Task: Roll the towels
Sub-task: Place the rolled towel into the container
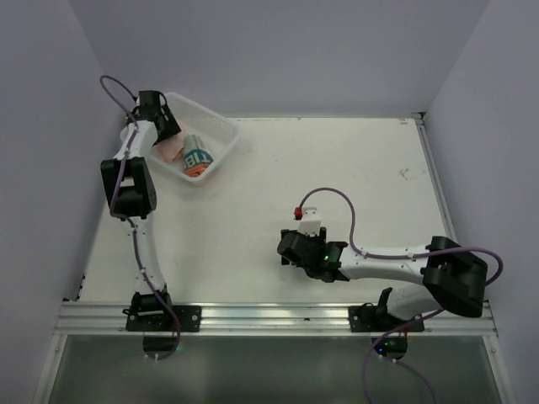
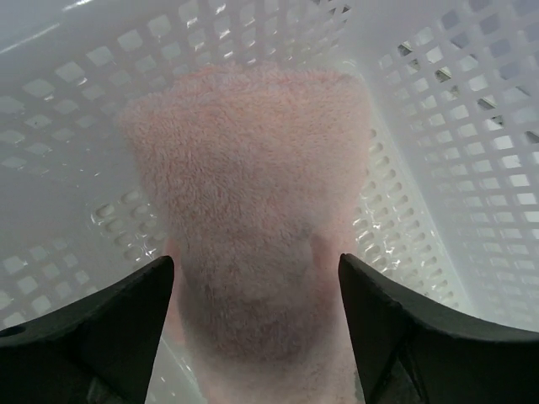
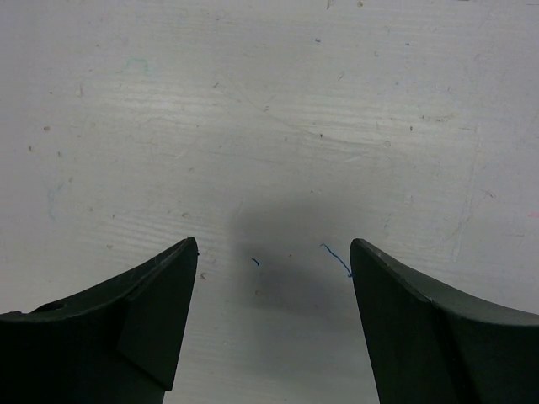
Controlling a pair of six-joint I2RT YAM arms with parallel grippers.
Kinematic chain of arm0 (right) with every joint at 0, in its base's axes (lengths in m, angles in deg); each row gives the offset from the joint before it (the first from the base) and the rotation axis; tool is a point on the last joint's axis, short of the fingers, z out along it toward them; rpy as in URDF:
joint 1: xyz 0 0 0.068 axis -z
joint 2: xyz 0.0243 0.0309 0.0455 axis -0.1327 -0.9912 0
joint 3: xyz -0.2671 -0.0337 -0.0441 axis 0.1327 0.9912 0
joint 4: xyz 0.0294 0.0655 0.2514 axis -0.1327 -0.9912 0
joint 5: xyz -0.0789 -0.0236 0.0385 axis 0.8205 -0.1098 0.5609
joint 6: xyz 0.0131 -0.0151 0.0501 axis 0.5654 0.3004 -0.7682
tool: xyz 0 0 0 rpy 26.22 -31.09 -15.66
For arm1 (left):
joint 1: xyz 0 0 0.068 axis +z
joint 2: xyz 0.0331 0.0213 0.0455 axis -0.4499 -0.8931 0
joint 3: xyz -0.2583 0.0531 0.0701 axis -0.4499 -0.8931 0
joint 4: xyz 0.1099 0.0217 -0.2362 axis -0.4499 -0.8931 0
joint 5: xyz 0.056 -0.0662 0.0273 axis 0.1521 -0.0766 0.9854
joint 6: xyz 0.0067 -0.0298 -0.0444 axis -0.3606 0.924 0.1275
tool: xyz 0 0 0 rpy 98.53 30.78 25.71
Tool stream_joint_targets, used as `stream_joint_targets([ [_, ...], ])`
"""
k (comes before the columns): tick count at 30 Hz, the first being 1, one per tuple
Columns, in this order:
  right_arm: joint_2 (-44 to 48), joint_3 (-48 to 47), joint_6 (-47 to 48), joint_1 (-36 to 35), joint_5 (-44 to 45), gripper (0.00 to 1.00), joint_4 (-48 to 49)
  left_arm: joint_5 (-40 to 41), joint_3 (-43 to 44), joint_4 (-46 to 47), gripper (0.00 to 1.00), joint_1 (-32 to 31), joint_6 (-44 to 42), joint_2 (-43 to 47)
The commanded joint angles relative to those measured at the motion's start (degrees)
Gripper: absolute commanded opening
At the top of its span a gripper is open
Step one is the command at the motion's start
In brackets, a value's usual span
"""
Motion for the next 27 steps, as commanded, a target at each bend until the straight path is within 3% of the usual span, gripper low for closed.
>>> stream_joint_targets([
  [1, 1.79, -1.88, 1.01, 0.19, 0.4, 0.77, 0.94, -0.97, 0.72, -0.6, 0.84, 0.31, -1.83, 6.71],
  [7, 4.24, -3.02, 3.21, 0.63, 1.28, 0.87, -0.55, -3.08, 1.25, -2.89, 0.97, 0.31, -3.15, 11.54],
  [13, 8.2, -4.78, 7.77, 2.65, 1.37, 0.93, -2.13, -4.93, -3.31, -2.98, 1.0, 0.13, -2.97, 23.13],
  [20, 13.47, -7.51, 14.27, 8.88, -0.65, 0.98, -3.98, -6.25, -26.39, 3.26, 1.0, -5.04, -3.32, 47.19],
  [27, 17.51, -10.23, 18.68, 17.76, -9.43, 0.99, -6.09, -11.34, -48.62, 10.38, 1.0, -13.22, -5.08, 65.06],
])
